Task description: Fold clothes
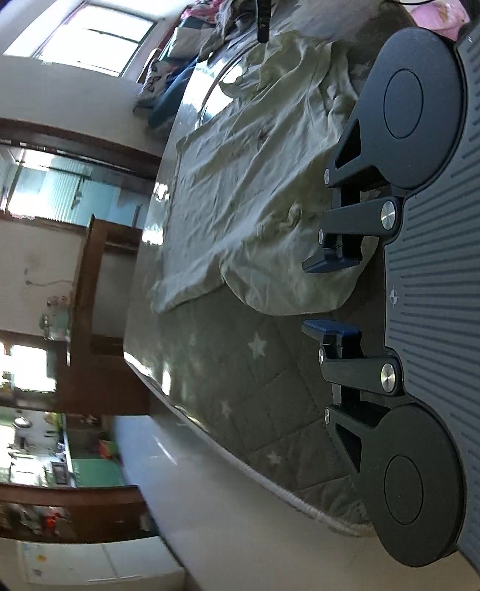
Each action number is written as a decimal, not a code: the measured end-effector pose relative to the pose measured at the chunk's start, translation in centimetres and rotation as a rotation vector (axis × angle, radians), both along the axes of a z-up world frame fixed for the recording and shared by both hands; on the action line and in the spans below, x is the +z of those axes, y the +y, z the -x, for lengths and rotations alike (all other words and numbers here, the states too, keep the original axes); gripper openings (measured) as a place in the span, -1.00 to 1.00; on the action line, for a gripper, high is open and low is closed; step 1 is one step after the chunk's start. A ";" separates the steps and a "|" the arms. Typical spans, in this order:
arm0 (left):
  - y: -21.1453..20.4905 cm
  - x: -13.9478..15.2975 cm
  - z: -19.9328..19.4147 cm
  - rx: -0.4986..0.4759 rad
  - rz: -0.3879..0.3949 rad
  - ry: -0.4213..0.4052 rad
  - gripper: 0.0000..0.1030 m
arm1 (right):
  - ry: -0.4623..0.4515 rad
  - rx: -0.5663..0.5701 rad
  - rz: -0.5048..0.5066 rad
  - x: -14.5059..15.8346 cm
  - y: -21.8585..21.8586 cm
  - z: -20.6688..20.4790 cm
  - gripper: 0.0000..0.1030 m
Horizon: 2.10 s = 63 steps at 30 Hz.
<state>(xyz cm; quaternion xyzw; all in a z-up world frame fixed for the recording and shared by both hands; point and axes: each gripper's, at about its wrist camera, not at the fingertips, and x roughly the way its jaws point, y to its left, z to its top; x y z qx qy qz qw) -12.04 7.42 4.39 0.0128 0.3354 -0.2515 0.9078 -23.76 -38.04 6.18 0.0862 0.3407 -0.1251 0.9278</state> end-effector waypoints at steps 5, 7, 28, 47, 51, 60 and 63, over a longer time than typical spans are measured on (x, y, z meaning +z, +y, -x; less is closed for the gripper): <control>-0.1 -0.9 -1.5 -0.008 0.060 0.078 -0.31 | 0.001 -0.032 -0.083 -1.4 -1.5 -1.0 -0.02; -0.3 -1.3 -1.8 -0.002 0.066 0.096 -0.31 | 0.003 -0.031 -0.094 -1.6 -1.6 -1.2 -0.02; 1.0 1.0 -0.9 0.136 0.053 -0.040 -0.92 | -0.034 -0.061 -0.172 -2.3 -2.2 -1.4 -0.29; 0.6 -1.6 -1.8 0.136 -0.042 0.009 -0.89 | 0.060 -0.045 0.346 -2.4 3.9 2.6 -0.78; 1.2 -1.7 -2.1 0.143 -0.029 0.024 -0.75 | 0.066 -0.077 0.266 -3.1 3.1 4.4 -0.41; 1.9 -1.4 -2.2 0.145 -0.009 0.032 -0.65 | 0.043 -0.112 0.192 -0.9 1.3 6.1 0.10; 2.0 -0.9 -1.9 0.140 -0.013 0.020 -0.62 | 0.031 -0.112 0.205 -0.2 1.6 6.0 0.13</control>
